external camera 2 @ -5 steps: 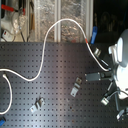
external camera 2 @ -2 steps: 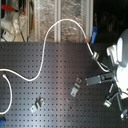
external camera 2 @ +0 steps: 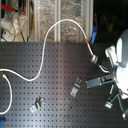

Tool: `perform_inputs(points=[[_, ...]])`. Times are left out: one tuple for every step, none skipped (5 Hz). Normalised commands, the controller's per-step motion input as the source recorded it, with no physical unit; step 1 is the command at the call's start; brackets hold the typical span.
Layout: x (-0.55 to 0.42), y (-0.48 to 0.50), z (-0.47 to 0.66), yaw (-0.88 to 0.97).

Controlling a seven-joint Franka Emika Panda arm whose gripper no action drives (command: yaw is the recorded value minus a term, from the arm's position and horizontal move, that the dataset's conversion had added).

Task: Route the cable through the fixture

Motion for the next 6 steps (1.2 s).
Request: perform_inputs(points=[[-0.122,-0.042,0.39,0.0],[0.002,0.026,0.44,-0.07],[0.076,0.074,0.44,-0.18],[0.006,0.014,0.46,-0.18],[-0.02,0.023,0.47,-0.09],[-0.312,-0.171,0.36,0.07]])
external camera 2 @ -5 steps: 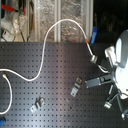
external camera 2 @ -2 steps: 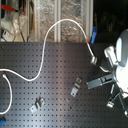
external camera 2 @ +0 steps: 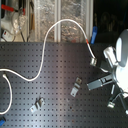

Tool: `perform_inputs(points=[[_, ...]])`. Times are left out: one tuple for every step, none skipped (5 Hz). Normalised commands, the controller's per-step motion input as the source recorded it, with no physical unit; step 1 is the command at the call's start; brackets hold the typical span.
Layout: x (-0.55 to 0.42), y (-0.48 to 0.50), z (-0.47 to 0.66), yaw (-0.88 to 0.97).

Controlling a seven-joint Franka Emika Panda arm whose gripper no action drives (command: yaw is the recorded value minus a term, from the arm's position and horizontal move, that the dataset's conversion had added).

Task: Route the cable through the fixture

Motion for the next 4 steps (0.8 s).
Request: perform_inputs(points=[[-0.385,-0.211,0.33,0.17],[-0.347,-0.171,0.31,0.15],[0.052,0.058,0.24,-0.08],[0.29,0.161,0.23,-0.14]])
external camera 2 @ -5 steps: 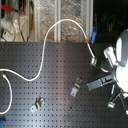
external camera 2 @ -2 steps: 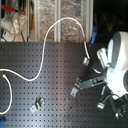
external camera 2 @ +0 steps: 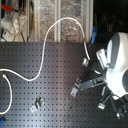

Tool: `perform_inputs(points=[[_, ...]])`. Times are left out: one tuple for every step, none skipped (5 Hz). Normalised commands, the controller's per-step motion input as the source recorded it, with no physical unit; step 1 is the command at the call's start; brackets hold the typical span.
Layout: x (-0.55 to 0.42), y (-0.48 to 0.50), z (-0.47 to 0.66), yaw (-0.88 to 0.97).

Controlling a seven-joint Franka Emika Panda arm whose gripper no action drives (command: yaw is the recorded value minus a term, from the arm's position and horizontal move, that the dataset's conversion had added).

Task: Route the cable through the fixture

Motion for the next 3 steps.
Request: perform_inputs(points=[[0.276,0.195,0.22,-0.12],[-0.017,0.189,0.18,-0.01],[-0.313,0.483,0.02,-0.09]])
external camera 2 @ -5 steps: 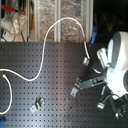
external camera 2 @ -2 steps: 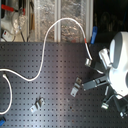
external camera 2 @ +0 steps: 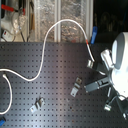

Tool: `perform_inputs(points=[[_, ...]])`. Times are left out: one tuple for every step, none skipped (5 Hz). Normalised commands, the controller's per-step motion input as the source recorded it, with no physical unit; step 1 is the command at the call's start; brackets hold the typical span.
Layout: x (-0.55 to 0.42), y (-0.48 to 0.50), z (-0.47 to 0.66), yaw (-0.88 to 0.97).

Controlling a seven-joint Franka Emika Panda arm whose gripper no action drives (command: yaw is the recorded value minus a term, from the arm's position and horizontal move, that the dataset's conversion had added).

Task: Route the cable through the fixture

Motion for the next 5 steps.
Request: perform_inputs(points=[[-0.431,0.442,0.0,-0.15],[-0.353,0.407,0.0,-0.08],[-0.159,0.251,-0.01,-0.08],[-0.155,0.203,0.07,-0.01],[-0.072,0.1,0.28,-0.03]])
